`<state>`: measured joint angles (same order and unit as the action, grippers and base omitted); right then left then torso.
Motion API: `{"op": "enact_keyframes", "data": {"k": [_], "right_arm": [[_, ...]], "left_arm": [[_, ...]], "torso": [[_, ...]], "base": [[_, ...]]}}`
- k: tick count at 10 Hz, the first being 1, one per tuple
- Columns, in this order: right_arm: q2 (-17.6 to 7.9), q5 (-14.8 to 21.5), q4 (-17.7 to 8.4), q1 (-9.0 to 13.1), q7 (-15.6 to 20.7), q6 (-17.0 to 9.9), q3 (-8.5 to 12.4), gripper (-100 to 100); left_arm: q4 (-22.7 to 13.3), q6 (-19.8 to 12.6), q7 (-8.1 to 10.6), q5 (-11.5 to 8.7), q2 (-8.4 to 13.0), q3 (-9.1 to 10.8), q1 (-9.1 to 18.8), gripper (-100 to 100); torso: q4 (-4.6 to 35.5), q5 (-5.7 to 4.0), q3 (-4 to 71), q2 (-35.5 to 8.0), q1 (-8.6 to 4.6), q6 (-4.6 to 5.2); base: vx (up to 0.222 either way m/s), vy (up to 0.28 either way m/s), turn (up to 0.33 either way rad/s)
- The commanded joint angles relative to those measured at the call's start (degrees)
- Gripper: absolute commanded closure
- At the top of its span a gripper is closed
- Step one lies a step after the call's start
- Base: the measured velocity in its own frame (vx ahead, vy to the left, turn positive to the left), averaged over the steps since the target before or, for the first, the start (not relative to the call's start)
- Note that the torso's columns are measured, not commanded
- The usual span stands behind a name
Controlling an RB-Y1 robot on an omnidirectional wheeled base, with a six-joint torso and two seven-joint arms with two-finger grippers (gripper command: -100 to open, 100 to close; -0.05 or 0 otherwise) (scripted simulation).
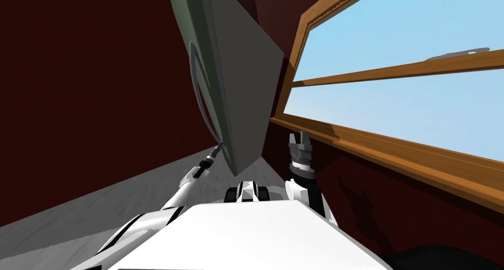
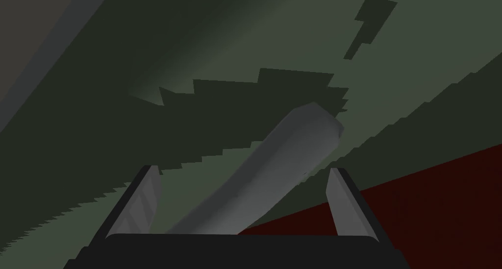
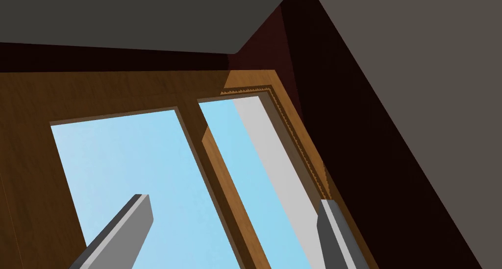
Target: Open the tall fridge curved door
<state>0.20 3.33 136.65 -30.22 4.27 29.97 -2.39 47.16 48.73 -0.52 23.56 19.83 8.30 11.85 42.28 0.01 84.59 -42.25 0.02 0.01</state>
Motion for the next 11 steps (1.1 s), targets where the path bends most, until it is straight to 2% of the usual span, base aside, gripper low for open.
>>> {"op": "enact_keyframes", "data": {"k": [1, 2, 4, 11], "right_arm": [[0.00, 0.00, 0.00, 0.00, 0.00, 0.00, 0.00, 0], [0.00, 0.00, 0.00, 0.00, 0.00, 0.00, 0.00, 0], [0.00, 0.00, 0.00, 0.00, 0.00, 0.00, 0.00, 0], [0.00, 0.00, 0.00, 0.00, 0.00, 0.00, 0.00, 0]], "left_arm": [[1.28, -2.82, 1.11, 0.77, 2.29, -0.33, 0.85, -100], [1.42, -3.44, 1.35, 0.98, 2.92, -0.40, 1.18, -100], [2.05, -6.20, 2.40, 1.90, 5.73, -0.69, 2.65, -100], [3.11, -12.58, 4.70, 3.75, 11.76, -1.38, 5.80, -100]], "torso": [[0.01, -0.02, -0.02, -0.03, -0.08, 0.00], [0.03, -0.03, -0.02, -0.04, -0.07, 0.02], [0.03, -0.02, -0.04, -0.07, -0.07, 0.02], [0.00, 0.00, -0.01, -0.02, -0.03, 0.00]], "base": [[-0.040, -0.041, -0.004], [-0.036, -0.025, -0.008], [-0.055, -0.052, -0.013], [-0.048, -0.048, -0.011]]}}
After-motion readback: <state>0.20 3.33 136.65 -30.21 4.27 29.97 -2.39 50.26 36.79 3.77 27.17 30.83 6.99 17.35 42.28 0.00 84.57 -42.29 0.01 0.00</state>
